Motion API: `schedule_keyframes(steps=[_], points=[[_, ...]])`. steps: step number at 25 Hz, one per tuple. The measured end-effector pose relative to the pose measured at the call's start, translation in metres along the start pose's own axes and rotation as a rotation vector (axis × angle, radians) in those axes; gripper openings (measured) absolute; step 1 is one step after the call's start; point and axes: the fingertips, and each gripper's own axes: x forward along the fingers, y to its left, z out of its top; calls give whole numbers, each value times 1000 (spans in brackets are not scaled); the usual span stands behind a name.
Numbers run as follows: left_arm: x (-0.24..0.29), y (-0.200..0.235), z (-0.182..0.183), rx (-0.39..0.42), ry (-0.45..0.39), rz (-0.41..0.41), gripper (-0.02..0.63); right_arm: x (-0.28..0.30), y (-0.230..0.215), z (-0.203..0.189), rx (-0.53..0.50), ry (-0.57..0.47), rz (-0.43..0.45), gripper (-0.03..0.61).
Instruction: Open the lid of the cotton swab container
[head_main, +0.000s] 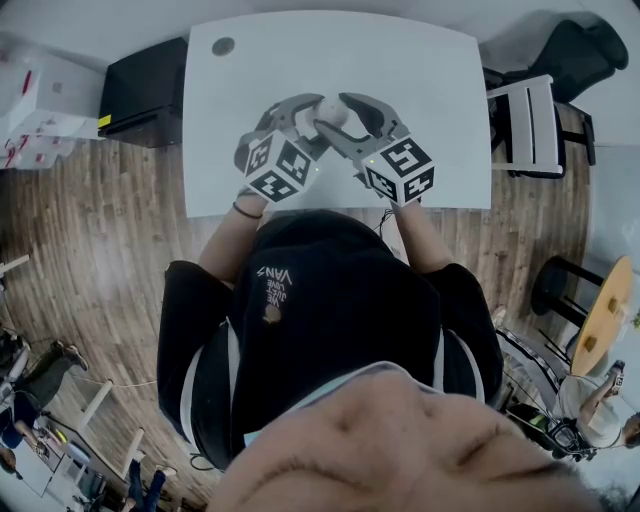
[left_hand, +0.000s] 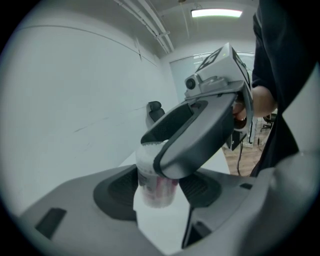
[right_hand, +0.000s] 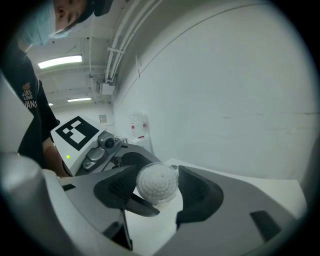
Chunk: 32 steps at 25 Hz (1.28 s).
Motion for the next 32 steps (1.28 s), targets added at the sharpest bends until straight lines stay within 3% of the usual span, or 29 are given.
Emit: schedule_keyframes(steps=[11,17,21,32], points=[[-5,0,4,-4,-29,-11,258,-3,-1,4,81,-29,42,268],[-2,-2,6,-15,-39,-19,245,-10,-8,7,207,-66,99,267],[-1,-2,8,-21,-46,-22,245,-11,-9,8,218,-74,108,267],[-12,3,12,-100,-136,-43,245,-20,-10,26,390,-212,217,268]])
